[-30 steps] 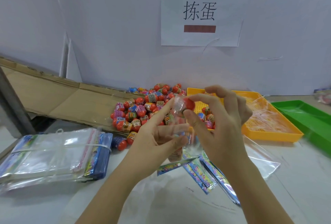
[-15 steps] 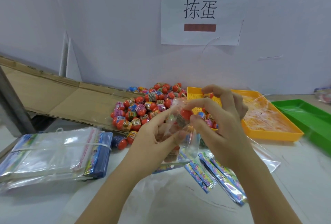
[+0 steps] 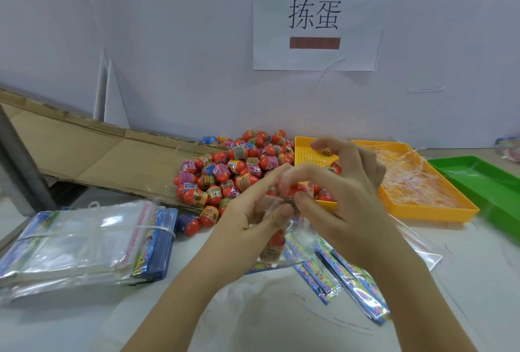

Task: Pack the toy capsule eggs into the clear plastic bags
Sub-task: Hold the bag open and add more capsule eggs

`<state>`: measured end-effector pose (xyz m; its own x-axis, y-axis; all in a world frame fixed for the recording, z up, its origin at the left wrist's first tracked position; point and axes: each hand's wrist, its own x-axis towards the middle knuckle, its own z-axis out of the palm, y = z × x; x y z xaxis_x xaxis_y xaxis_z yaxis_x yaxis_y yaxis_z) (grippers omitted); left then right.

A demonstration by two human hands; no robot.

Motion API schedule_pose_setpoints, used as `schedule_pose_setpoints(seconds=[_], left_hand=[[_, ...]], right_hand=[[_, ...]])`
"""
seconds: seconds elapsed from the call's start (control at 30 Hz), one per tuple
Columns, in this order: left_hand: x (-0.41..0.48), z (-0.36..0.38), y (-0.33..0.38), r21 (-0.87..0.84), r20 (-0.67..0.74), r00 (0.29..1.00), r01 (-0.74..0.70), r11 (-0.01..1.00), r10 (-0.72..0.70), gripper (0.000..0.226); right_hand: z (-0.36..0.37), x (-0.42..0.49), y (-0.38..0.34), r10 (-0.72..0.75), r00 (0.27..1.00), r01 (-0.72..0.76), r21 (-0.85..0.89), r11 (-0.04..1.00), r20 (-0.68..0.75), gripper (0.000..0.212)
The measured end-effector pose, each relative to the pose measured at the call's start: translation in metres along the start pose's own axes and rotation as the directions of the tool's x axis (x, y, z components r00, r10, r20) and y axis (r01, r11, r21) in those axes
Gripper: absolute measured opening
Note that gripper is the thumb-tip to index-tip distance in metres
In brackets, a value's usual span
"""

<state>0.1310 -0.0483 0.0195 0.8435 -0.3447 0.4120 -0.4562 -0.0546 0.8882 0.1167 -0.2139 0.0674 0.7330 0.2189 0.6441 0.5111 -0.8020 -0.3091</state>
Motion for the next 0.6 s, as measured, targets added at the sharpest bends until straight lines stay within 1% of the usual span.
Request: schedule_pose_setpoints(seconds=[0.1,0.23,0.33,0.43,0.5,0.6], left_hand=[[-0.001,0.003,0.001,0.009,-0.011,1.0,-0.008,1.0,0.008,0.047],[-0.002,0.003,0.001,0.007,-0.045,0.999,-0.013,1.0,0.014,0.041],[-0.002,0.003,0.004,0.001,-0.1,0.995,-0.014,1.0,0.014,0.041],[-0.001,0.003,0.007,0.0,-0.153,0.986,-0.063,0.998,0.062,0.042],[0.0,0.004,0.009,-0.038,-0.169,0.983,-0.076,0.996,0.069,0.041],[0.0,0.005,0.011,-0.065,-0.203,0.976,-0.096,0.993,0.081,0.041]], right_hand=[[-0.001,0.0,0.002,0.009,1.0,-0.008,0.044,0.999,-0.019,0.022],[0.003,0.002,0.003,0.06,0.996,-0.055,0.068,0.996,-0.06,0.02],[0.005,0.003,0.004,0.057,0.997,-0.048,0.154,0.987,-0.053,0.019],[0.006,0.003,0.004,0.093,0.996,-0.088,0.232,0.969,-0.008,0.03],[0.007,0.001,0.005,0.088,0.996,-0.089,0.198,0.976,0.018,0.036],[0.011,0.001,0.004,0.064,0.998,-0.067,0.134,0.989,0.027,0.035]])
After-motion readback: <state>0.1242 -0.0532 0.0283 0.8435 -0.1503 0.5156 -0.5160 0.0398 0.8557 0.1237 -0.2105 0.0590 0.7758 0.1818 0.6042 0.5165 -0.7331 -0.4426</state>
